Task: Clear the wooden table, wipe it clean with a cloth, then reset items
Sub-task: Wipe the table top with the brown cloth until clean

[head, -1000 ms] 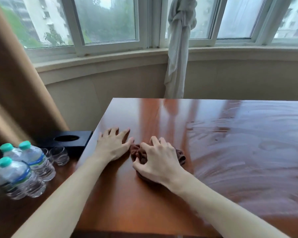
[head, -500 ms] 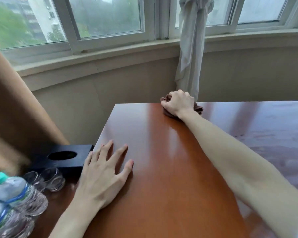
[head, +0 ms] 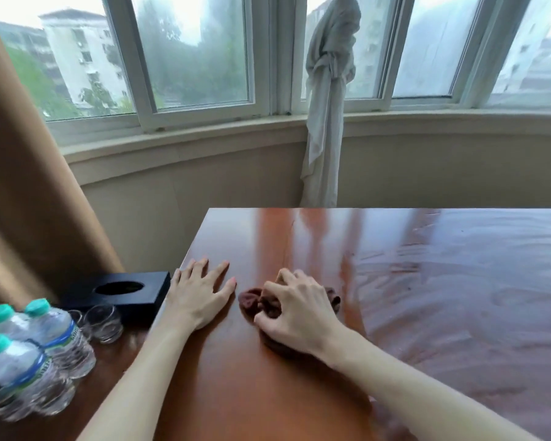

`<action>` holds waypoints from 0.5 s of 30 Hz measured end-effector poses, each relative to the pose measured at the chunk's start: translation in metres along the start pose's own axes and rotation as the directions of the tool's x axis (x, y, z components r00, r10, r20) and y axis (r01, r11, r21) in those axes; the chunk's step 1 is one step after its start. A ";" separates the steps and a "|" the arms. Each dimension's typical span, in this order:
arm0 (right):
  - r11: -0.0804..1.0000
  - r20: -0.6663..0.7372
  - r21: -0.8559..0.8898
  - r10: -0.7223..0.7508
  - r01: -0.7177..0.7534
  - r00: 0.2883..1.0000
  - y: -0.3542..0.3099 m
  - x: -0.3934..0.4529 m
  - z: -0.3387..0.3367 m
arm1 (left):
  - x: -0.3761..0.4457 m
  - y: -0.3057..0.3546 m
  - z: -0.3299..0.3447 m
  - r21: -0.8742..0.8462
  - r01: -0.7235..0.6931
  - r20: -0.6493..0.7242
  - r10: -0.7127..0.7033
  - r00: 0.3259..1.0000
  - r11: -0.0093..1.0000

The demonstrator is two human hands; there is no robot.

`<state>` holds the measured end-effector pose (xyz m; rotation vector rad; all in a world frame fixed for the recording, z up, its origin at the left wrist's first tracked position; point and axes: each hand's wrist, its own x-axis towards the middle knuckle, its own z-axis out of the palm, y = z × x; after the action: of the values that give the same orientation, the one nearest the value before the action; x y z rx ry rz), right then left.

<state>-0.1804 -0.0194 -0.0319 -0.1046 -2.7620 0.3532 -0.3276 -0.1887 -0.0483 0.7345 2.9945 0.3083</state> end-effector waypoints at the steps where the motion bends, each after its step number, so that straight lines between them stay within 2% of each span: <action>1: 0.999 0.026 0.009 -0.040 0.040 0.999 -0.010 -0.025 -0.007 | -0.001 0.000 -0.001 0.002 -0.004 0.001 0.004 1.000 1.000; 3: 0.997 0.072 0.012 -0.078 0.077 0.994 -0.016 -0.047 -0.016 | -0.001 0.000 0.000 0.001 0.001 0.005 -0.001 1.000 1.000; 5: 0.999 0.078 -0.008 -0.046 0.046 0.996 -0.006 -0.031 -0.016 | 0.000 -0.001 0.001 -0.007 -0.005 0.000 0.005 1.000 1.000; 10: 0.965 -0.040 -0.056 0.254 -0.256 0.966 0.072 0.085 0.010 | 0.001 -0.004 0.006 -0.033 -0.011 -0.038 0.010 0.999 0.999; 15: 0.906 -0.141 -0.085 0.401 -0.415 0.905 0.150 0.212 0.040 | 0.010 -0.011 0.016 -0.032 -0.003 -0.092 0.000 0.996 0.999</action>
<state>-0.3882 0.1412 -0.0361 -0.7200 -2.6215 0.2825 -0.3398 -0.1906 -0.0662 0.7388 3.0675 0.4010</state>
